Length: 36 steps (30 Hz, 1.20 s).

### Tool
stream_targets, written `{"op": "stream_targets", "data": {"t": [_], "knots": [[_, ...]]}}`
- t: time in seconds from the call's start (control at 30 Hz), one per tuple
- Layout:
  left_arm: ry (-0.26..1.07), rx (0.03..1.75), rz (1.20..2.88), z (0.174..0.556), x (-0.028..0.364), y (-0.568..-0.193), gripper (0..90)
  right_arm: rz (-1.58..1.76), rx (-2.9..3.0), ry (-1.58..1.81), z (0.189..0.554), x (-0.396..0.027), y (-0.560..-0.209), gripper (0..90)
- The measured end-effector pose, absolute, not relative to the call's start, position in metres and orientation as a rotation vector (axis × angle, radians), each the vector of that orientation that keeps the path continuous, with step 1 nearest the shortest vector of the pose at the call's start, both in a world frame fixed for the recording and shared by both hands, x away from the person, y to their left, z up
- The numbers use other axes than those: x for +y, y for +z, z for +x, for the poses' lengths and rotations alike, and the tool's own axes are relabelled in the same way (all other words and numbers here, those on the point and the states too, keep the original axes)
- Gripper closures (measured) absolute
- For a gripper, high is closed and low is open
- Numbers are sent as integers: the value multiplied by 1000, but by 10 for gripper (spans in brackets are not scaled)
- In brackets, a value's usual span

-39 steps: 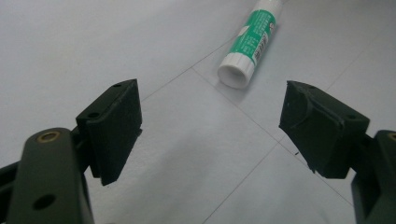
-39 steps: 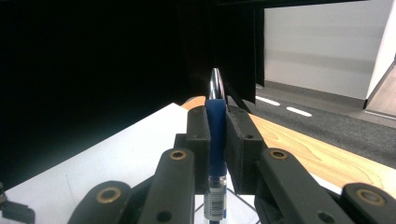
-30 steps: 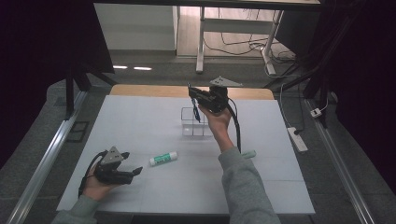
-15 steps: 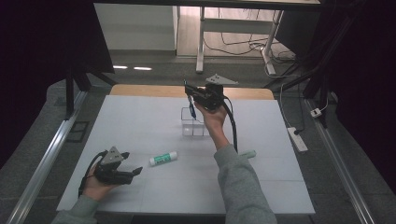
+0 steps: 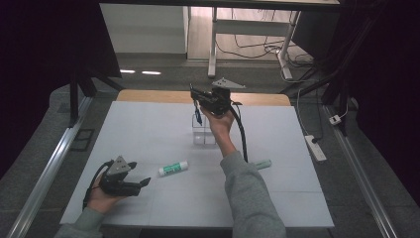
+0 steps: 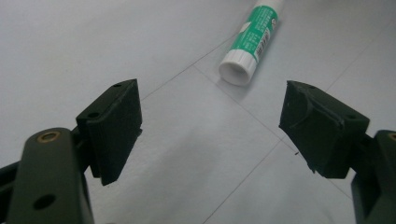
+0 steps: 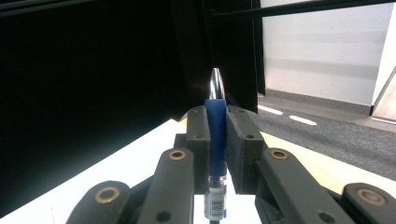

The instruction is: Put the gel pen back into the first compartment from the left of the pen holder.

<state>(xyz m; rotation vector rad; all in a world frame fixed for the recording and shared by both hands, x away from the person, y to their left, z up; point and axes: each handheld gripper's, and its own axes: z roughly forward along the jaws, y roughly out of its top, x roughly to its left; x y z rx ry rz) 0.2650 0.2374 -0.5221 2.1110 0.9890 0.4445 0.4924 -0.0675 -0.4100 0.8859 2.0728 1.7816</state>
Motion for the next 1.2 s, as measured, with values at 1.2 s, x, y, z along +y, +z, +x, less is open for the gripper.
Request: {"op": "stream_targets", "data": {"t": [1.2], "knots": [[448,993,2121,266,236,-522,205,884,2165,1659,457,-123,-421,484]]}}
